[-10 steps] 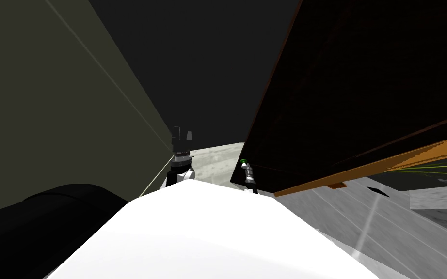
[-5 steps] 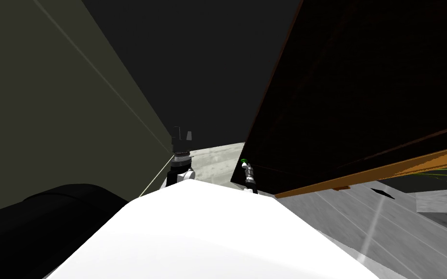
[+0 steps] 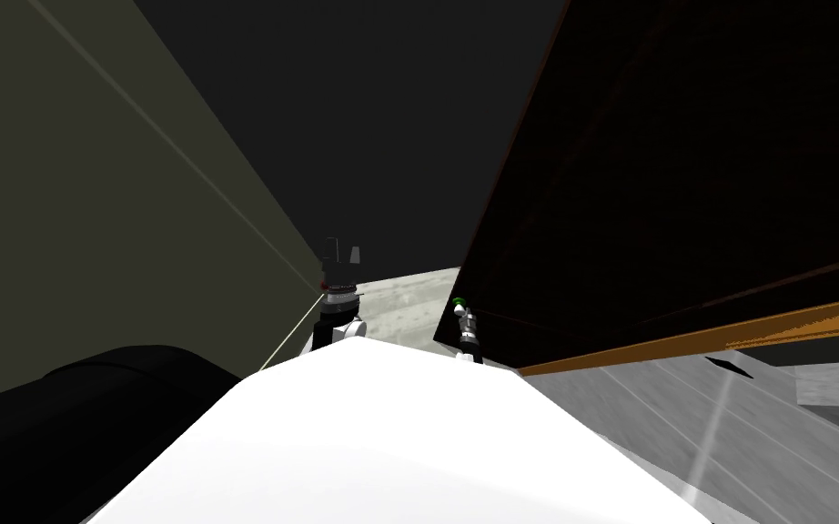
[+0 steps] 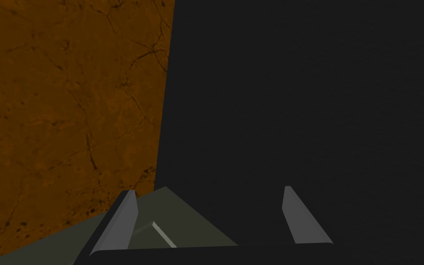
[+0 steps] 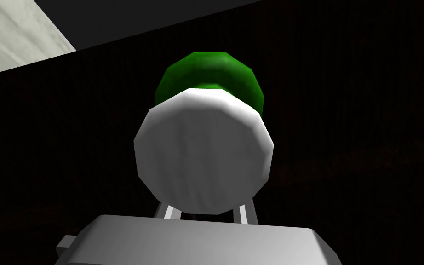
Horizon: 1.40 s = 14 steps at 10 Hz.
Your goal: Push the door open
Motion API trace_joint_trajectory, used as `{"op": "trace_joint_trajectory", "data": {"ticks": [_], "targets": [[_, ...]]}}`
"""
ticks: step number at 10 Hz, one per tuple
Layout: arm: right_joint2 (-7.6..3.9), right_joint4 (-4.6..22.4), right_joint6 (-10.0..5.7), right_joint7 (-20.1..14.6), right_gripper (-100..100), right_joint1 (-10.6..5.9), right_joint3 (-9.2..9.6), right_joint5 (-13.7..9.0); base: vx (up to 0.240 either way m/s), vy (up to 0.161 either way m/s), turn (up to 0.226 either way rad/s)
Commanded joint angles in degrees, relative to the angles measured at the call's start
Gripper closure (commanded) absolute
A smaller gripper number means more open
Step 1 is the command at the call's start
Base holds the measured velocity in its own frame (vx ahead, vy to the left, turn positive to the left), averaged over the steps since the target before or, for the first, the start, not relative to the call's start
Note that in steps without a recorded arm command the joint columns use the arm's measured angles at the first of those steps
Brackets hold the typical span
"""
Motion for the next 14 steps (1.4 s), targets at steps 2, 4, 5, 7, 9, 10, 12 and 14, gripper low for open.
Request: {"op": "trace_joint_trajectory", "data": {"ticks": [2,4,5,7,9,10,12,14], "targets": [[0.26,-0.22,-0.89,-4.09,100,-1.29,0.57,-2.08,0.052,0.005,0.010],[0.26,-0.22,-0.89,-4.69,100,-1.29,0.57,-2.08,0.028,0.004,-0.005],[0.35,-0.08,-0.99,-7.07,100,-1.47,0.87,-3.42,0.032,0.004,0.008],[0.44,0.06,-1.08,-9.45,100,-1.65,1.16,-4.77,0.035,0.003,0.009],[0.53,0.20,-1.18,-11.81,100,-1.82,1.45,-6.06,0.053,0.002,0.004],[0.53,0.20,-1.18,-11.81,100,-1.82,1.45,-6.06,0.025,0.003,0.008],[0.53,0.43,-1.18,-11.81,100,-1.82,1.45,-6.06,0.003,0.002,0.006],[0.62,0.33,-1.27,-14.18,100,-1.99,1.72,-7.33,0.012,0.000,-0.002]]}}
